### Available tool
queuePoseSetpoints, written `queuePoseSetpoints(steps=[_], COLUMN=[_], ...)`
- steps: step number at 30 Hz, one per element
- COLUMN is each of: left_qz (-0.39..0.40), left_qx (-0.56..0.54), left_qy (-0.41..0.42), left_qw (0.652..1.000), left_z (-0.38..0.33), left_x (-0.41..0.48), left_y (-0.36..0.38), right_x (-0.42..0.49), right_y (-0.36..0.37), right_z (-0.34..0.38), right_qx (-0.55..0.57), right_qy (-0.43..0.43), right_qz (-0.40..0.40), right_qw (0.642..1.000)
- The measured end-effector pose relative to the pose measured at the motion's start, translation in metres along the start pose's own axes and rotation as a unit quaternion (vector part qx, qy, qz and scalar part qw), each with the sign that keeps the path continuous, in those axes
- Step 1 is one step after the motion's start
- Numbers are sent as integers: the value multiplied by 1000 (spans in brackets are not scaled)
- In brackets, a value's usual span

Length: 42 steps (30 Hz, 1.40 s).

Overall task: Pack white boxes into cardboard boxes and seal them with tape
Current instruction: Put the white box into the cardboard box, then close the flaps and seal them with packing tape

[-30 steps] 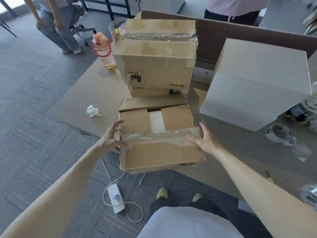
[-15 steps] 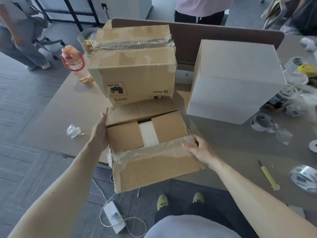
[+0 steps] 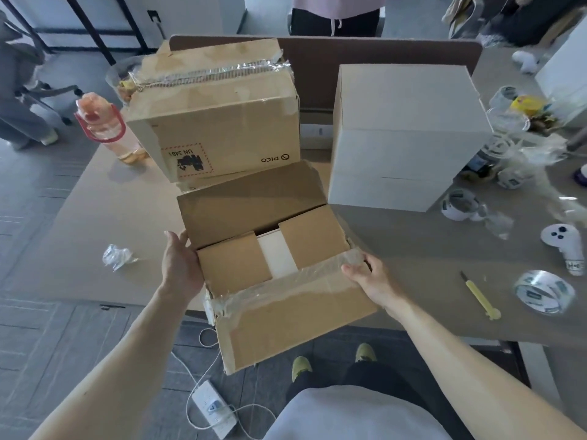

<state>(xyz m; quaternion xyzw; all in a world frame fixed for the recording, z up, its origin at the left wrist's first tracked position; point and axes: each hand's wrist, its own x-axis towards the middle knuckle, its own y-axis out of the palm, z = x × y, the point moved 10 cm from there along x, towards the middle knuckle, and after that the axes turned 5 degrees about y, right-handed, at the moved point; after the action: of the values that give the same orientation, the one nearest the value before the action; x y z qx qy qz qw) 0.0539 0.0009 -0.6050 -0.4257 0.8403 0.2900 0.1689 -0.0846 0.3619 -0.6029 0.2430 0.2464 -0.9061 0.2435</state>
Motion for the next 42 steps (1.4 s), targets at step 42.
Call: queuePoseSetpoints(steps=[42], left_qz=[278], left_qx=[771], left_qy=[273], left_qw=[505], left_z=[136], left_x=[-61], left_y=[339], right_x=[-46], right_y=[-222], right_z=[-120], right_qx=[36], right_qy=[49], right_qz=[-166], right_qw=[984])
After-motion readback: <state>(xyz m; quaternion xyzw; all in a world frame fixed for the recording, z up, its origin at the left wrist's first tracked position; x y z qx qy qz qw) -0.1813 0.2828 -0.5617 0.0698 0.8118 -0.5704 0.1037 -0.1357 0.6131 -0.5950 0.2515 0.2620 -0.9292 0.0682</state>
